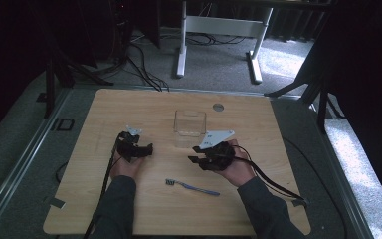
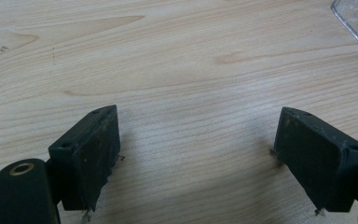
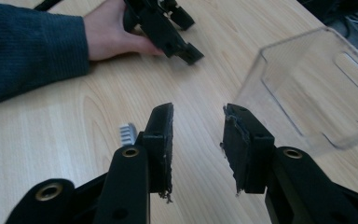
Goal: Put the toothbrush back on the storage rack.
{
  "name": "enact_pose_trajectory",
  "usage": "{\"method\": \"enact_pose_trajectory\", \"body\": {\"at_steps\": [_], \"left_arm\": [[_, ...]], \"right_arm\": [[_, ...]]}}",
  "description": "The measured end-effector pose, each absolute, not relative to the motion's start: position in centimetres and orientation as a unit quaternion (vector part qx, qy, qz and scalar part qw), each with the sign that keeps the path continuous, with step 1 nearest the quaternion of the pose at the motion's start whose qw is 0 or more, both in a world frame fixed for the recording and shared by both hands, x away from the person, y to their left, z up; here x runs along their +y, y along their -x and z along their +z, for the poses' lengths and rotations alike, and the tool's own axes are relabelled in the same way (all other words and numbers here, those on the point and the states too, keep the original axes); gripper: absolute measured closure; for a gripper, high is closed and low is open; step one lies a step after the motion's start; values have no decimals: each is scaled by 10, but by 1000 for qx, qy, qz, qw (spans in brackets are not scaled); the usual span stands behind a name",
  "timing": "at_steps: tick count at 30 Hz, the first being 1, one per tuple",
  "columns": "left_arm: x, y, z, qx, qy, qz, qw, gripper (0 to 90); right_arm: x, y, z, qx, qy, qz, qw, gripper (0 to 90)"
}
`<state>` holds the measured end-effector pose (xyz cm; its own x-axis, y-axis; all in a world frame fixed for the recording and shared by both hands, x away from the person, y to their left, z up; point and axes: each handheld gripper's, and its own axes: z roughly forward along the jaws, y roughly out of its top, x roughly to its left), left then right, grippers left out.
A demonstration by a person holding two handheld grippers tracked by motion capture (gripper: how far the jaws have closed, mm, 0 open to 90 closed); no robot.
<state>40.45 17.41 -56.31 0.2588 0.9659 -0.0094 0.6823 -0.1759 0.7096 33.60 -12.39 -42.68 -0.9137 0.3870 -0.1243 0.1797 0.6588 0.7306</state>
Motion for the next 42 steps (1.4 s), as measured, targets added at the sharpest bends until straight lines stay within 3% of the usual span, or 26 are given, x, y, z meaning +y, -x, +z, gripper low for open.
{"method": "enact_pose_trajectory", "body": {"at_steps": [17,42], "left_arm": [[174,-404,-563,564,-731,230,308,145],[174,-404,-563,564,-731,231,307,145]], "right_arm": [[-95,-332,-412,915,-108,364,133,637],[-79,-335,-422,939,-91,309,117,624]]}}
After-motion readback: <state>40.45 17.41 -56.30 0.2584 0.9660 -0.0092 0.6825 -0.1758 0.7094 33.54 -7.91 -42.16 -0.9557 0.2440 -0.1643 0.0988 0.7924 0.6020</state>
